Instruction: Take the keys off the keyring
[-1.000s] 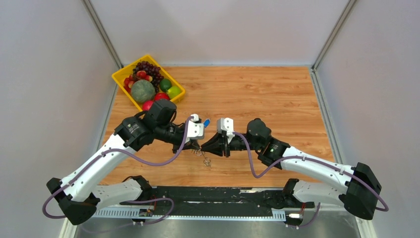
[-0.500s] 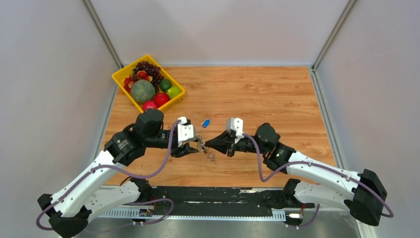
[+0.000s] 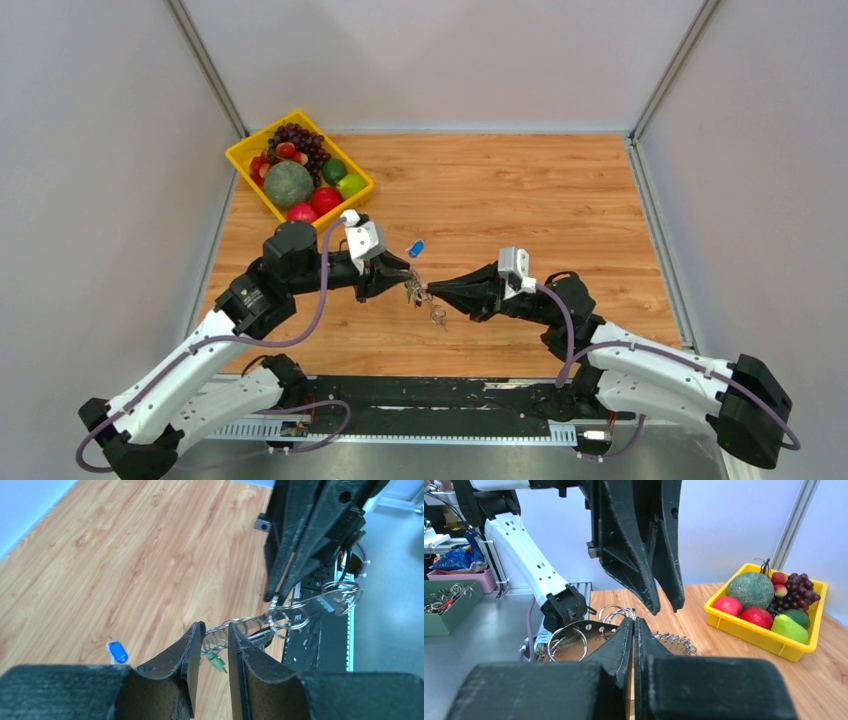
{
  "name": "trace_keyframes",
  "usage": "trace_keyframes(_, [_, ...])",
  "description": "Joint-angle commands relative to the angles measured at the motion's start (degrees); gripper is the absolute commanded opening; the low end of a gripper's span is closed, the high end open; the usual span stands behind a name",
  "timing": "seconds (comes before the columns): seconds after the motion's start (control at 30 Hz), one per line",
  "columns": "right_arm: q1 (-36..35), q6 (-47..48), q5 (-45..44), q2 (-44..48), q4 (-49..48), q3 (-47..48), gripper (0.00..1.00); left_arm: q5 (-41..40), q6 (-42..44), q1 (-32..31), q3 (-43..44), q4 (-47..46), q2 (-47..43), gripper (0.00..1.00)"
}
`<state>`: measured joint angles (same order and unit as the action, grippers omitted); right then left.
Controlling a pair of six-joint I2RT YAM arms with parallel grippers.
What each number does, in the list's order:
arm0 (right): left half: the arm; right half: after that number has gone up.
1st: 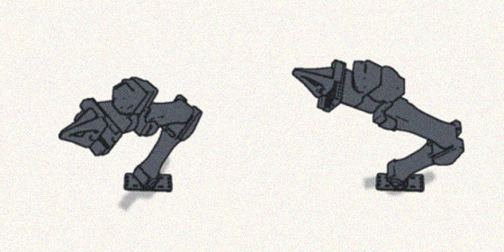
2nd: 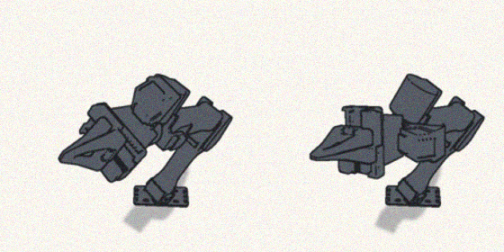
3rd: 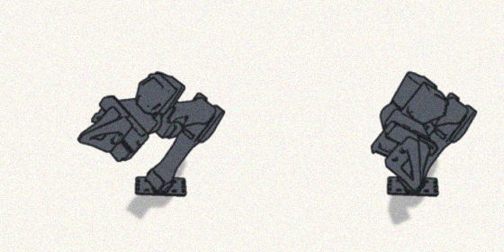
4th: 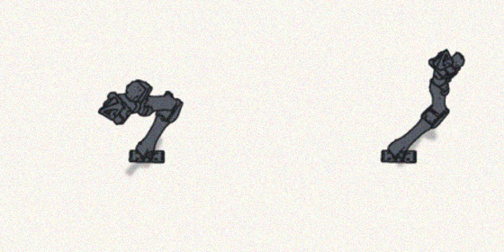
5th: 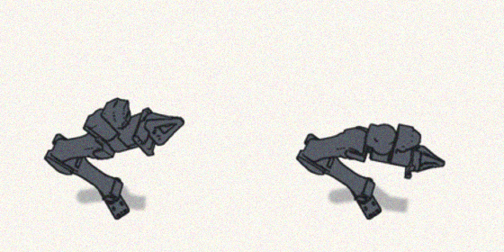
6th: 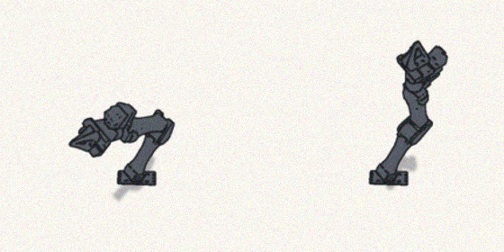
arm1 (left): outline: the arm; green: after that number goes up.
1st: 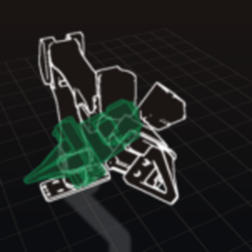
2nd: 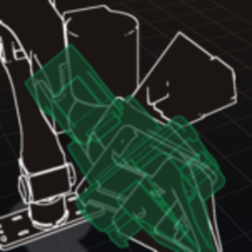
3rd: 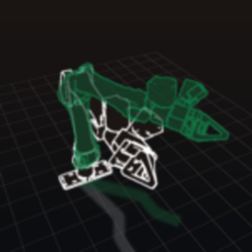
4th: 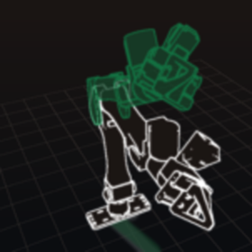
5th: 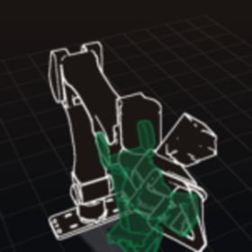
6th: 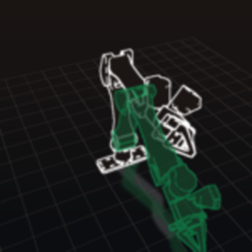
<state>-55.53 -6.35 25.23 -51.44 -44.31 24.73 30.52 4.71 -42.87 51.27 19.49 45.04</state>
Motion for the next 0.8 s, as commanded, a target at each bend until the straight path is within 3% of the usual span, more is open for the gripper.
trace_keyframes(0.0, [-0.1, -1.0, -1.2, 2.8, -6.4, -0.4, 0.00, 3.8, -4.3, 3.5, 2.5, -4.8, -0.5, 0.32])
trace_keyframes(0.23, [-0.1, -0.4, -0.8, 3.2, -4.4, 0.1, 0.00, 17.9, -4.4, 4.8, 2.9, -5.4, 1.7, 0.30])
trace_keyframes(0.77, [-0.1, -0.8, 1.8, 1.0, -4.6, 1.6, 0.00, 24.5, -1.6, 4.7, 2.0, -7.6, 2.9, 0.16])
